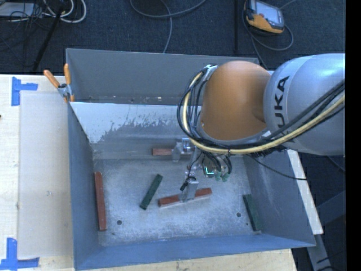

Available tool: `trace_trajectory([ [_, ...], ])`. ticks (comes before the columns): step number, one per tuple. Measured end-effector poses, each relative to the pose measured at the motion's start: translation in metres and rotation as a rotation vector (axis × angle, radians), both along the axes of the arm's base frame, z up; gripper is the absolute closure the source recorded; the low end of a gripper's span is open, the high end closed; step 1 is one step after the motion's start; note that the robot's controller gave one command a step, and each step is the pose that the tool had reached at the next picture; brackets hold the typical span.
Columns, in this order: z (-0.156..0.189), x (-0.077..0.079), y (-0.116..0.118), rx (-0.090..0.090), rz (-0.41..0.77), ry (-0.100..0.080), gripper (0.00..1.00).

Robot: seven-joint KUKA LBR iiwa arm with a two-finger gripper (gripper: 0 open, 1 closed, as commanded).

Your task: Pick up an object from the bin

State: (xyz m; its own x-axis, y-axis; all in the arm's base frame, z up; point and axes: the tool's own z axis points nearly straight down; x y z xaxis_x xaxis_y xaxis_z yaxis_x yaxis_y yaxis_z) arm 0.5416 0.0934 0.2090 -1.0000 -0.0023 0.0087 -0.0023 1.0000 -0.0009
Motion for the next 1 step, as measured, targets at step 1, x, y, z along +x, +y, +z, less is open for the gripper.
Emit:
trace_trajectory([
  [1,-0.1441,0.0069,-0.0332,0.0,0.016,0.0,0.0],
])
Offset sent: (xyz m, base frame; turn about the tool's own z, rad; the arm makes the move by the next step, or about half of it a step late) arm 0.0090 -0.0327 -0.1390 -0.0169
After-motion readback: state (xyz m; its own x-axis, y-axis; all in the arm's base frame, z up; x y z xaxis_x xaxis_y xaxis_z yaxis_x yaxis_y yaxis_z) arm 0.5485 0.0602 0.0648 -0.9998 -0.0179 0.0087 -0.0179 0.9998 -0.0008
